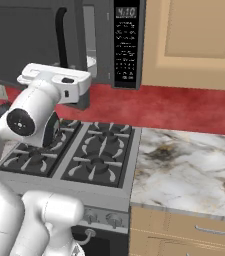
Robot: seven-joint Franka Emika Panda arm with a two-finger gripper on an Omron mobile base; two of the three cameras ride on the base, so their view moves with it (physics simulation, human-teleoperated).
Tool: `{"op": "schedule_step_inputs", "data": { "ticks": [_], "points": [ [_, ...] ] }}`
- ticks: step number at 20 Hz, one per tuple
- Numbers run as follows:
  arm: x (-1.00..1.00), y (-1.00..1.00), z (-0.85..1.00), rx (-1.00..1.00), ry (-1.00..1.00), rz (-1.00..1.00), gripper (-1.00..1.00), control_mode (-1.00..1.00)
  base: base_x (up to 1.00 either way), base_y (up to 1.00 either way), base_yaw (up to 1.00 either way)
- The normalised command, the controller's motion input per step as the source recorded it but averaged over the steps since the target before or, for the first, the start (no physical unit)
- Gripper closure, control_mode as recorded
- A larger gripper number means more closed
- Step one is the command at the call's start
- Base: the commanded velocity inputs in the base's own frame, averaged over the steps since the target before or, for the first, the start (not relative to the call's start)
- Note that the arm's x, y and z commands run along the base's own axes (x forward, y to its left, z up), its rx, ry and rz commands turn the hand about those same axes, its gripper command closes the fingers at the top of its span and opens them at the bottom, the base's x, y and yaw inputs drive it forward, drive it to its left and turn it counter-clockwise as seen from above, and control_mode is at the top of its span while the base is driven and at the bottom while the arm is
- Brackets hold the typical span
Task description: The microwave is finished heating the shrimp and bell pepper. Take the bowl containing the food and place it on the dining counter.
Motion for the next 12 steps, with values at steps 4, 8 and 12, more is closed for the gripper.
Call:
{"op": "schedule_step_inputs", "data": {
  "ticks": [4,8,12],
  "points": [
    [-1.0,0.54,0.49,0.0,0.0,0.0,1.0,-1.0,0.0,0.0,0.0],
    [-1.0,0.71,0.55,0.0,0.0,0.0,1.0,-1.0,0.0,0.0,0.0],
    [-1.0,0.86,0.52,-0.02,0.01,0.0,1.0,-1.0,0.0,0.0,0.0]
  ]
}}
